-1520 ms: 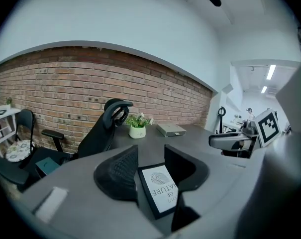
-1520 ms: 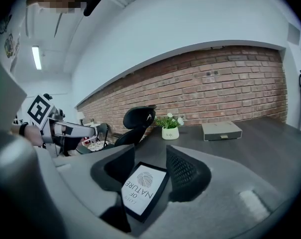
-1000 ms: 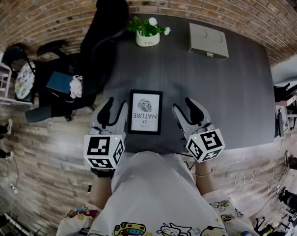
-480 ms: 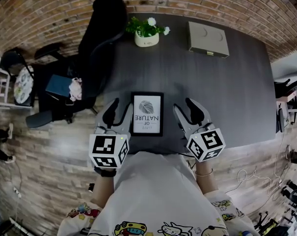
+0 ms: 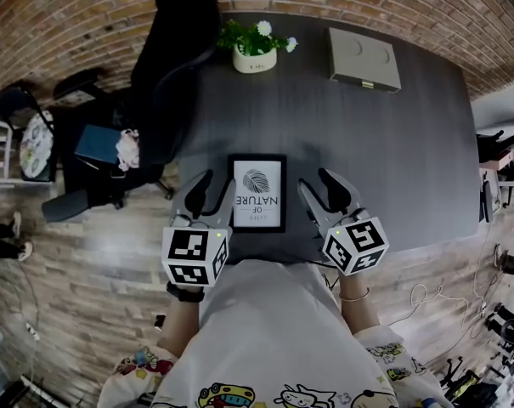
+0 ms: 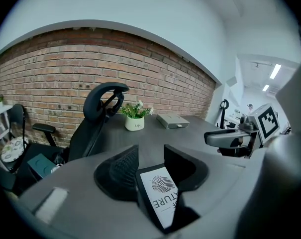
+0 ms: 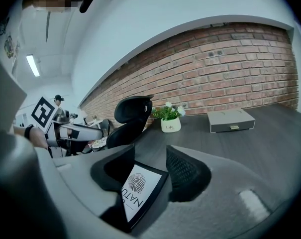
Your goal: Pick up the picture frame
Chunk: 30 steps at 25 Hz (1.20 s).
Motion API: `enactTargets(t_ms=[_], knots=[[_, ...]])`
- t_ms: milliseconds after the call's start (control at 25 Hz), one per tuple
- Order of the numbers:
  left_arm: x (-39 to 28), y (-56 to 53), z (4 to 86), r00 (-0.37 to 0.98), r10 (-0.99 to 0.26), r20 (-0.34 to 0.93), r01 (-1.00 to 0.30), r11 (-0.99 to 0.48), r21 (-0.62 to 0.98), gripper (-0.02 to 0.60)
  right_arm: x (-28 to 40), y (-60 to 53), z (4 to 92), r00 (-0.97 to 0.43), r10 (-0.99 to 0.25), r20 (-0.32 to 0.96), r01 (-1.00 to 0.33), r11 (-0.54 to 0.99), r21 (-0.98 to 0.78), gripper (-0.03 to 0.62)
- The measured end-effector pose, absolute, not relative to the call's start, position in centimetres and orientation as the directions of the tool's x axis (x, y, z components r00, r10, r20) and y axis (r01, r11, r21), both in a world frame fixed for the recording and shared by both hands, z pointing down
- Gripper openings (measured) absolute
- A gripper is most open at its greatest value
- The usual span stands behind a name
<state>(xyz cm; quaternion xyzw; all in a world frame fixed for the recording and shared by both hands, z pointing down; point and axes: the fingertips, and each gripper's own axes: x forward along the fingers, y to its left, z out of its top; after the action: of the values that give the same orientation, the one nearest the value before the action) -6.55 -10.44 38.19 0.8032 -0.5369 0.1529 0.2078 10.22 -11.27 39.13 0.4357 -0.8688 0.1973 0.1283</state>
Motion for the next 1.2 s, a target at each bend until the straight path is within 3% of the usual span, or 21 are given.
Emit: enactTargets(t_ms=[1200], knots=[[-5.7,-8.9,50.8,0.376,-0.632,0.678,-0.924,-0.308,0.225,0.163,8.7,-9.3,49.3,-0.592,-0.587,0.553,-0.805,0.463,-0.371,0.193]])
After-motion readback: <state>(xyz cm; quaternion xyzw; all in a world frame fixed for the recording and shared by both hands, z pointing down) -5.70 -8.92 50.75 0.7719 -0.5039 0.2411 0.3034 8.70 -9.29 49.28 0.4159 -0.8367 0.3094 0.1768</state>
